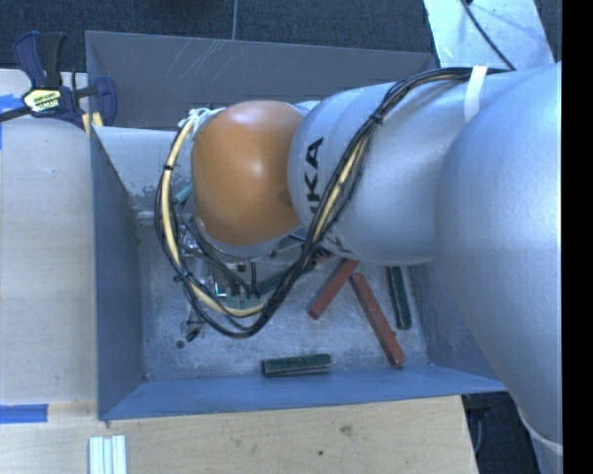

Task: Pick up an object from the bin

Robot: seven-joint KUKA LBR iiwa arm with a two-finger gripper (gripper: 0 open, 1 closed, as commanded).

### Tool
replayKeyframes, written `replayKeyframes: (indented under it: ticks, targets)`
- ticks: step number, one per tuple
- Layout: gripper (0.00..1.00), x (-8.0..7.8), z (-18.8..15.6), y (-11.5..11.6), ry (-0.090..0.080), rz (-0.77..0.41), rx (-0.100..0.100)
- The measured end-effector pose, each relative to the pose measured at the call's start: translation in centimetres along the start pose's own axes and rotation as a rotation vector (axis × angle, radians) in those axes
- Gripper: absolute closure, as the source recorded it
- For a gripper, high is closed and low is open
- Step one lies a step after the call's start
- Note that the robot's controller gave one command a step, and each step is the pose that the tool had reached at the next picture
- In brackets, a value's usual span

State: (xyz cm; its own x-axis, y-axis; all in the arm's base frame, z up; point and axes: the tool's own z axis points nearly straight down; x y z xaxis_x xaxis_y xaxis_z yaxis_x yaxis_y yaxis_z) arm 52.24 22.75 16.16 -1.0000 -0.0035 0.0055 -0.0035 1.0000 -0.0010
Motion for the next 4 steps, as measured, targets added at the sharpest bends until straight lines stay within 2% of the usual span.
replayKeyframes:
  ticks: [1, 2, 3, 4]
  targets:
    - [0.00, -2.8, 7.1, -8.2, -0.002, -0.243, 0.003]
    - [0.00, -7.3, 5.1, -16.7, -0.014, -0.205, 0.004]
    - [1.00, -7.1, 5.2, -16.0, -0.009, -0.211, -0.001]
    - [0.00, -7.1, 5.2, -16.1, -0.009, -0.211, -0.001]
